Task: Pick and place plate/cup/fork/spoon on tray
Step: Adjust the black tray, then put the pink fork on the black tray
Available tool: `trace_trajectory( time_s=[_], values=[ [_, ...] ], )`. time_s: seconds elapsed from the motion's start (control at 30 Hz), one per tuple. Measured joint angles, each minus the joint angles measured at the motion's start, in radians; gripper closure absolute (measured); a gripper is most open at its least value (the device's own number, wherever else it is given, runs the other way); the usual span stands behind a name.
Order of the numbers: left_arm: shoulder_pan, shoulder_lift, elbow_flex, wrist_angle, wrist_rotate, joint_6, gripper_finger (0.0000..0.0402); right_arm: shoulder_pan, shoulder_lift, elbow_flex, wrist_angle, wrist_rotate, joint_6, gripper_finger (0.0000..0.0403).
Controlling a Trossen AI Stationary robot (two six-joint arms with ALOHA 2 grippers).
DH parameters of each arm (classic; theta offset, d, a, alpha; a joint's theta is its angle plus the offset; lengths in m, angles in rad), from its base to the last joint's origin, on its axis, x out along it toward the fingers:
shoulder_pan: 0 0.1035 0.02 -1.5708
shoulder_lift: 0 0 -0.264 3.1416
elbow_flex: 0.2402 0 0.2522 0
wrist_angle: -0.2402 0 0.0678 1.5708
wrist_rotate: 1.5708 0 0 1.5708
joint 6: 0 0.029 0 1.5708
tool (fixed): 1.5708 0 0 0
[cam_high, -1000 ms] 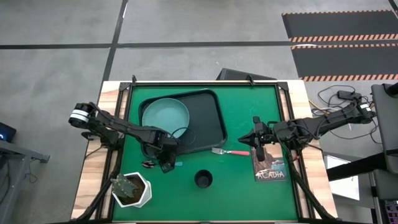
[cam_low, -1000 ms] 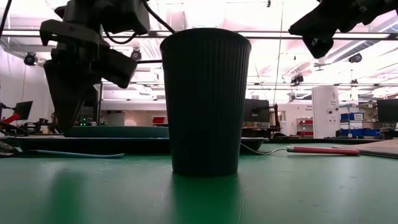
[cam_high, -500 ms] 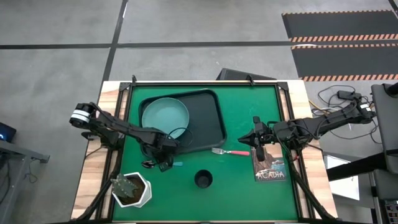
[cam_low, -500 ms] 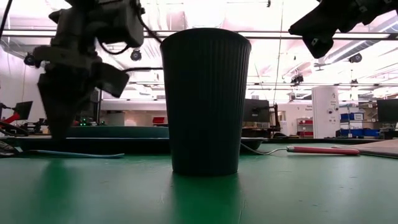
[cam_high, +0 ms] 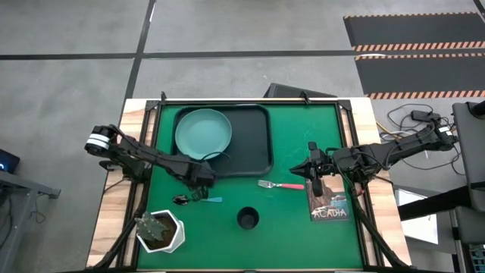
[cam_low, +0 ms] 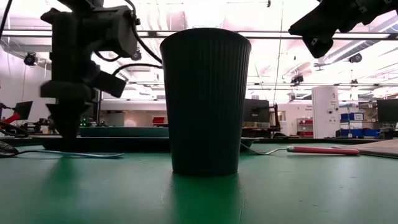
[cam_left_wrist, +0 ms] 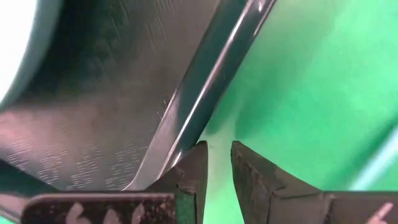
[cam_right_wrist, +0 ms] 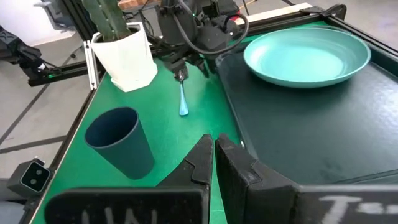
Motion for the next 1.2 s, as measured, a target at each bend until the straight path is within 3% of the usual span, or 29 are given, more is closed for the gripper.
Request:
trace_trajectory(
  time_s=[0.13, 0.5, 1.0, 1.2],
  values=[
    [0.010, 0.000, 0.016, 0.001, -0.052, 0.001, 0.0348, 0.000, 0.003, 0.000, -0.001, 0.000, 0.001, 0.0394],
    [0.009, -0.044, 0.122, 0.032, -0.068, 0.081, 0.0348, 0.000, 0.036, -0.006, -0.137, 0.000, 0.005, 0.0394],
    [0.009, -0.134, 0.172, 0.590, -0.189, 0.612, 0.0347, 0.000, 0.214, -0.013, -0.130, 0.027, -0.025, 0.0390],
    [0.009, -0.142, 0.176, 0.784, -0.204, 0.794, 0.0347, 0.000, 0.287, -0.013, -0.086, 0.028, -0.023, 0.0338]
  ],
)
